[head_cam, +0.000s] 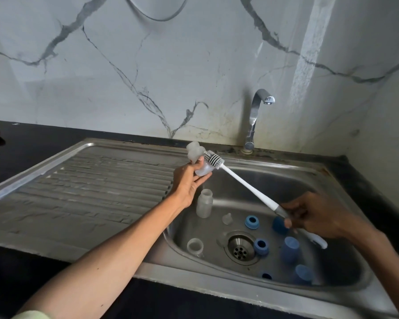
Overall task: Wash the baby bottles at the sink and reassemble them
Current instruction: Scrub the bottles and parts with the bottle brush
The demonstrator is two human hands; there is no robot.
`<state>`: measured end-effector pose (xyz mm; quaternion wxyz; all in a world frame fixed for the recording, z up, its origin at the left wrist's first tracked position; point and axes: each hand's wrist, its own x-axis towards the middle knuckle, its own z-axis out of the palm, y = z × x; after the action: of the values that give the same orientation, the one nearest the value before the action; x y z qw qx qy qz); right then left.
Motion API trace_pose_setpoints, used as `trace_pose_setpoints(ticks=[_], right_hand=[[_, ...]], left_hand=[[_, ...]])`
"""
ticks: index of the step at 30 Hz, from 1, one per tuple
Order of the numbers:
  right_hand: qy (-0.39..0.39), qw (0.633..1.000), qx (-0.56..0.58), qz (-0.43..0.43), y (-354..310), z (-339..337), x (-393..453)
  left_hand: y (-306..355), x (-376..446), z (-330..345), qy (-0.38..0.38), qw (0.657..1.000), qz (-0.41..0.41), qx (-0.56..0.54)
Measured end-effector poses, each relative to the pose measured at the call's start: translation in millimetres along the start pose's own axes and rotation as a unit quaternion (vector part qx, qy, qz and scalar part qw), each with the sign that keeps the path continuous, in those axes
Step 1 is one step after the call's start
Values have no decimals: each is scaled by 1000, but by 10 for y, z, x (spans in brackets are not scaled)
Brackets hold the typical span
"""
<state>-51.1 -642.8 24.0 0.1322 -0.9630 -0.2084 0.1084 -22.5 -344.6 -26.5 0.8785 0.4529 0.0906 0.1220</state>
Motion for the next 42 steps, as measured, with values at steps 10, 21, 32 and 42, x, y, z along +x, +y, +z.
trace_pose_setpoints(ticks=[10,21,32,42], right_hand=[[-13,1000,2,-5,60,-9,16],[-23,1000,20,-6,85,45,69],[-45,996,73,4,81,47,56],[-23,995,97,5,93,84,98]], left_hand=[[6,-8,49,-15,999,-17,-40],[40,-22,68,-24,998,-20,-51],[83,-45,83,-82,997,-10,-4],[21,-41,93,-96,995,-28,19]])
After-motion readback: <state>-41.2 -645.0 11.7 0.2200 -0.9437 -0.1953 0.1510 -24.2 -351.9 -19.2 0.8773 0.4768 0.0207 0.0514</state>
